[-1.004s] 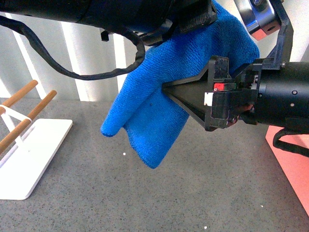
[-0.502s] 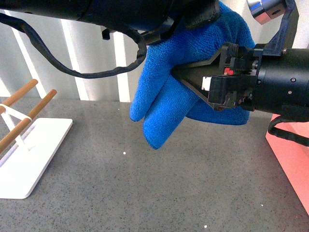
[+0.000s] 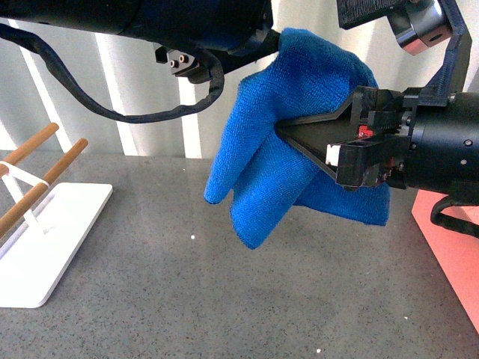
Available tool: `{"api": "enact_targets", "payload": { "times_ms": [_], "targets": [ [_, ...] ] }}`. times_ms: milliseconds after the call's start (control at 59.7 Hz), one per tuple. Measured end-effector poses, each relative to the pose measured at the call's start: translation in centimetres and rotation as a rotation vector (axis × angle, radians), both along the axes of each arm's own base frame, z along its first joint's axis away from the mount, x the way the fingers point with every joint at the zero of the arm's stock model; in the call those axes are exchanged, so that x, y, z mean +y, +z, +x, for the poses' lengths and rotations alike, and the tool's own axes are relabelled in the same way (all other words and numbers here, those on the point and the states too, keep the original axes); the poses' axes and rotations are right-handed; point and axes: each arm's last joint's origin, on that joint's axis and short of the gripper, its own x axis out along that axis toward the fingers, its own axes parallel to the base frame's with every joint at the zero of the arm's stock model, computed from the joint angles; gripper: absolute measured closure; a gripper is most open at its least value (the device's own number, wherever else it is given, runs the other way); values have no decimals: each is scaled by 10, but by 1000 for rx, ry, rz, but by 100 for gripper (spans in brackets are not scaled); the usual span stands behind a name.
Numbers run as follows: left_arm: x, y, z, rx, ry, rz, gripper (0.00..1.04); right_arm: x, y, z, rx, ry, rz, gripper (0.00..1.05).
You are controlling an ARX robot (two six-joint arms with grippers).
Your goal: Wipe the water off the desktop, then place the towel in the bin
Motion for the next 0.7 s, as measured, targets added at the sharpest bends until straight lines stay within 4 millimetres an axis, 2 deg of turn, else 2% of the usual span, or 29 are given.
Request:
{"api": "enact_targets", "payload": {
  "times_ms": [67,117,653,703],
  "targets": [
    [1,0,1,-2,8,2,5,0,0,0,-5,-3,-5,98],
    [1,0,1,-2,7,2,7,0,0,0,-11,-8,-11,98],
    [1,0,1,-3,6,3,7,0,2,-1,-23,-12,-34,98],
    [-1,1,-1,-75,123,34,12,0,2,-2,-23,-10,-38,98]
  ]
}}
